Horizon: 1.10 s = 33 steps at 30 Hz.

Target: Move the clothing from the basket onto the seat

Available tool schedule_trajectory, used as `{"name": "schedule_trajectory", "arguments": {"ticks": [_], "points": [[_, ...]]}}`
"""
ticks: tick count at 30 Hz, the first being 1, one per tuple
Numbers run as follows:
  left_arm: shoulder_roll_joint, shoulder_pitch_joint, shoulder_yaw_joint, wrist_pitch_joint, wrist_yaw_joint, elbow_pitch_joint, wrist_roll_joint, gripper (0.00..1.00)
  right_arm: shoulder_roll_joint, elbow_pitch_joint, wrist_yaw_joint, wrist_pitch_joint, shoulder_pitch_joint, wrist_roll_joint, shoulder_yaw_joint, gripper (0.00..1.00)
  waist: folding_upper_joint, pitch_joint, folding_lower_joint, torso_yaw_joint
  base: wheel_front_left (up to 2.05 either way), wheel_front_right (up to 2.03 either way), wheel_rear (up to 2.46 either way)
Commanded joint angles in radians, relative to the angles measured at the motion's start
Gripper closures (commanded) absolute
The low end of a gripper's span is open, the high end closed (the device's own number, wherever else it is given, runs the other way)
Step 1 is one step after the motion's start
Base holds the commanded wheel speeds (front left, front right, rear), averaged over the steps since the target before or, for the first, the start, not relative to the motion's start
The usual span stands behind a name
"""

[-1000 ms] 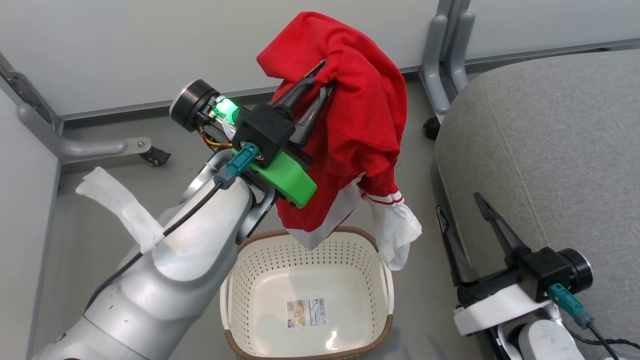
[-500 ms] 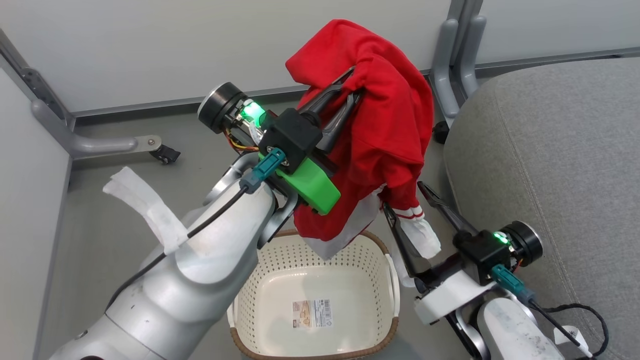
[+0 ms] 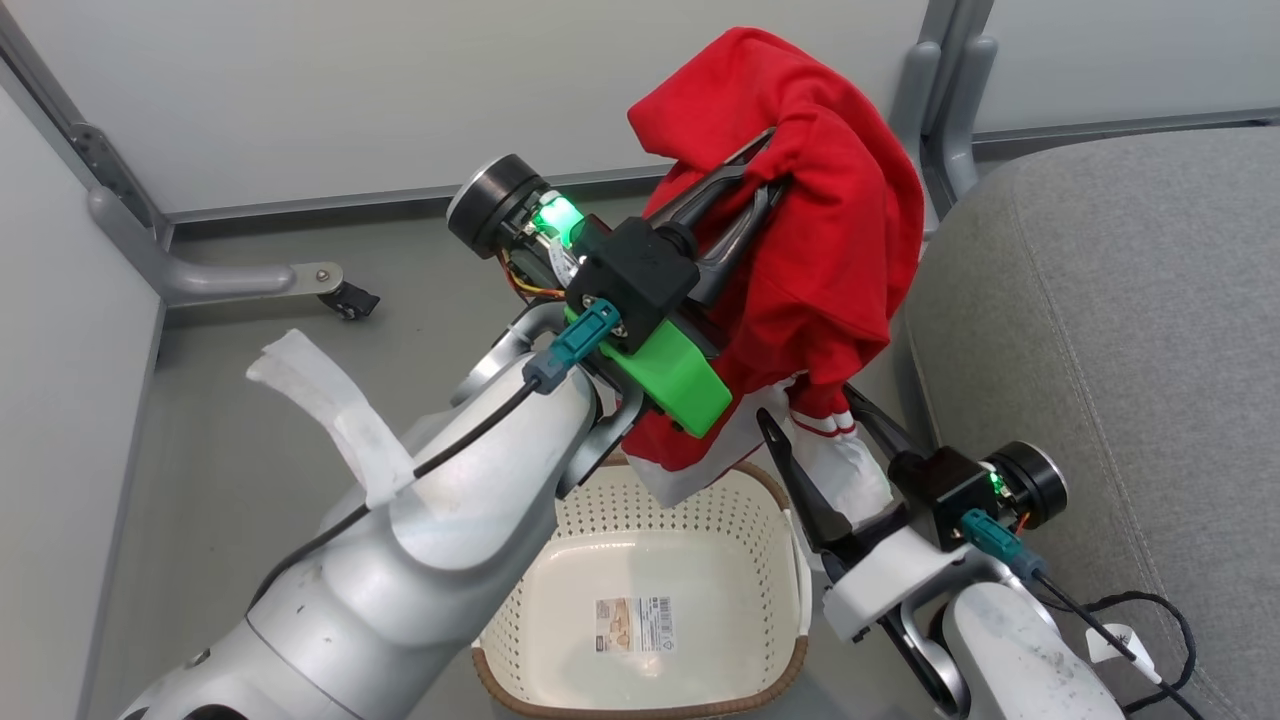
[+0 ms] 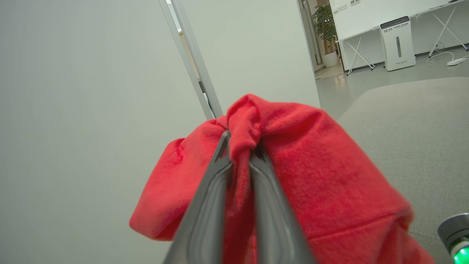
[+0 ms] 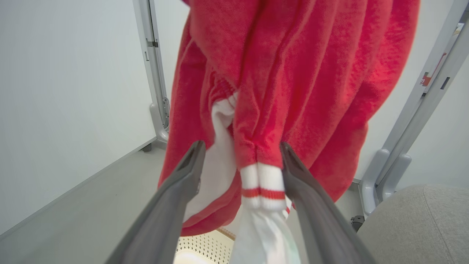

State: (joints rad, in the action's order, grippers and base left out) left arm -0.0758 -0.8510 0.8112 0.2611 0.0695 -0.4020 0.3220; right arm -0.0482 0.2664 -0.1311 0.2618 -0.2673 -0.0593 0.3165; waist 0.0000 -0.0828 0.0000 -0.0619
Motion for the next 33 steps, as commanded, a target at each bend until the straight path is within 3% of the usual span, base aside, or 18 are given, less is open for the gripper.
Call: {"name": "schedule_trajectory", "arguments": {"ticks": [1, 20, 32, 33], "points": [[0.006, -0.019, 0.001, 0.006, -0.008, 0.009, 0.009, 1.0, -0.004, 0.007, 0.001, 0.005, -0.015, -0.005, -0.004, 0.0, 0.0, -0.003, 0.0, -0.004, 0.0, 0.0, 0.0], [0.026, -0.072, 0.062, 0.006, -0.065, 0.105, 0.064, 1.0, -0.004, 0.075, 0.001, 0.005, -0.057, -0.157, 0.02, 0.0, 0.0, -0.018, 0.0, -0.034, 0.0, 0.0, 0.0], [0.026, -0.095, 0.111, 0.006, -0.102, 0.124, 0.1, 1.0, -0.004, 0.056, 0.001, 0.005, -0.083, -0.246, 0.046, 0.0, 0.0, -0.028, 0.0, -0.048, 0.0, 0.0, 0.0], [0.026, -0.096, 0.112, 0.006, -0.105, 0.123, 0.103, 1.0, -0.004, 0.056, 0.001, 0.005, -0.08, -0.253, 0.048, 0.06, 0.0, -0.027, 0.0, -0.049, 0.0, 0.0, 0.0]]}}
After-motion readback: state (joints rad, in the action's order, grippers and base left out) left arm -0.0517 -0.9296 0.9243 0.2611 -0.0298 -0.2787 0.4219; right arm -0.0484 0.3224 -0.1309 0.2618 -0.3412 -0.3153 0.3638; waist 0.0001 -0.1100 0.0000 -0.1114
